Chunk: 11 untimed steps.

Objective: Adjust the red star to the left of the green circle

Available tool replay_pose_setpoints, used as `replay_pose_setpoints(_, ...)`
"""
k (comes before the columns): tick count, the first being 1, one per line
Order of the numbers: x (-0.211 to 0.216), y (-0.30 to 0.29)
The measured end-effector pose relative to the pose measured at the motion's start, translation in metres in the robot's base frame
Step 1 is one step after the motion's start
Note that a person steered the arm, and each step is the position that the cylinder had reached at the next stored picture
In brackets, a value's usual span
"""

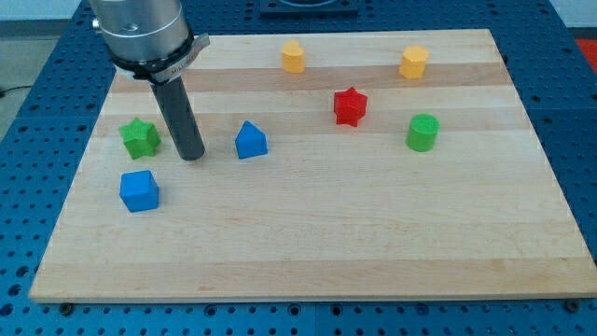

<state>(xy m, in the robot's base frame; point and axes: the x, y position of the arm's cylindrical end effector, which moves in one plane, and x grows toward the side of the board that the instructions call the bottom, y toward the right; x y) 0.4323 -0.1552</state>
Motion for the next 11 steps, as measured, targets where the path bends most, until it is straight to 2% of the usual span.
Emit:
replay_pose_setpoints(1,-0.053,0.028)
replay_pose_setpoints(2,-0.082,0.132)
replay_pose_setpoints(3,-0.083,0.203)
replay_pose_setpoints(4,-0.096,0.223)
replay_pose_setpoints(5,-0.097,0.276)
replay_pose_setpoints(7,-0.055,0.21)
replay_pose_setpoints(8,-0.047,0.217)
replay_pose_setpoints(9,-0.079,0.206)
replay_pose_setpoints(10,-0.083,0.259)
replay_pose_setpoints(11,-0.058,0.284)
